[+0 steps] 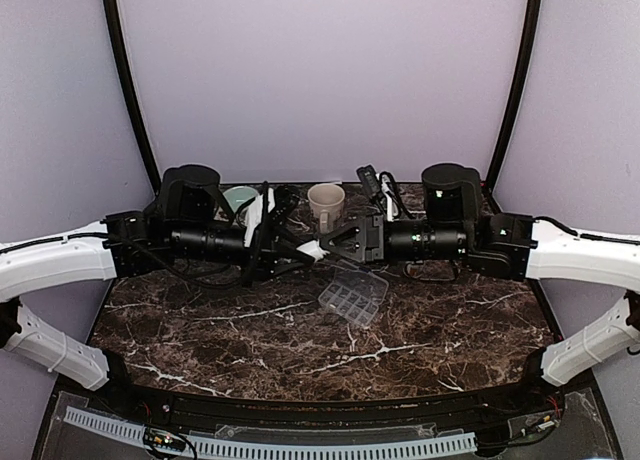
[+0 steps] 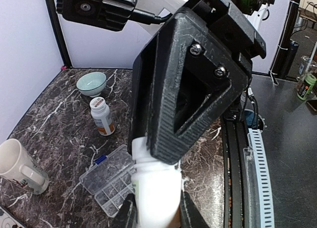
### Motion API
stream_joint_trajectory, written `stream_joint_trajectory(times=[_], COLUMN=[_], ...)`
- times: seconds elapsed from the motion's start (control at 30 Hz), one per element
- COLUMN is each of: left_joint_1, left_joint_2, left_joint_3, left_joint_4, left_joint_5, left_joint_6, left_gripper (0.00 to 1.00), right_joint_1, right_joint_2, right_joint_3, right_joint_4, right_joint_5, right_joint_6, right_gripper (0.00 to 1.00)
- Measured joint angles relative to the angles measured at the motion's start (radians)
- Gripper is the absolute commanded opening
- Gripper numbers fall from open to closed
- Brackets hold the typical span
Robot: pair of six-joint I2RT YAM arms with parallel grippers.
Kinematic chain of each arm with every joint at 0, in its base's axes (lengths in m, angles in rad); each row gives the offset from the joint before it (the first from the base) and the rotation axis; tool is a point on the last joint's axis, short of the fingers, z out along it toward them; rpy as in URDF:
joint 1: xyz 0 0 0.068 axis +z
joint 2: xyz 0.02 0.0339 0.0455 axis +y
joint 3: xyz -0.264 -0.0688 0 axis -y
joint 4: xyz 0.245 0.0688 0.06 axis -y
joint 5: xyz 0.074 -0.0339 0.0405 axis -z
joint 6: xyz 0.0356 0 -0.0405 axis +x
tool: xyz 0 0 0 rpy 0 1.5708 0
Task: Sort the pills into containers
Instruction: Unscrew the lid of the pill bottle.
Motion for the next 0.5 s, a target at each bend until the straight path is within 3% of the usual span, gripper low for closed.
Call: stream_joint_trajectory(times=[0.23,0.5], left_joint_1=[0.005,0.047], left_joint_2=[0.020,0.033], left_joint_3=[0.049,0.053], left_joint_4=[-0.046,0.006], left_joint_5=[0.168,0.349], left_joint_6=[-0.106,-0.253], left_gripper=[0.00,0.00], right_joint_1=[0.002,0.003], right_joint_2=[-0.086,-0.105], right_joint_3=[-0.131,-0.158], right_joint_4=[0.159,0.246], right_joint_5=[-0.093,-0.122], right_joint_6=[-0.228,-0.380], right_gripper=[0.05,0.06])
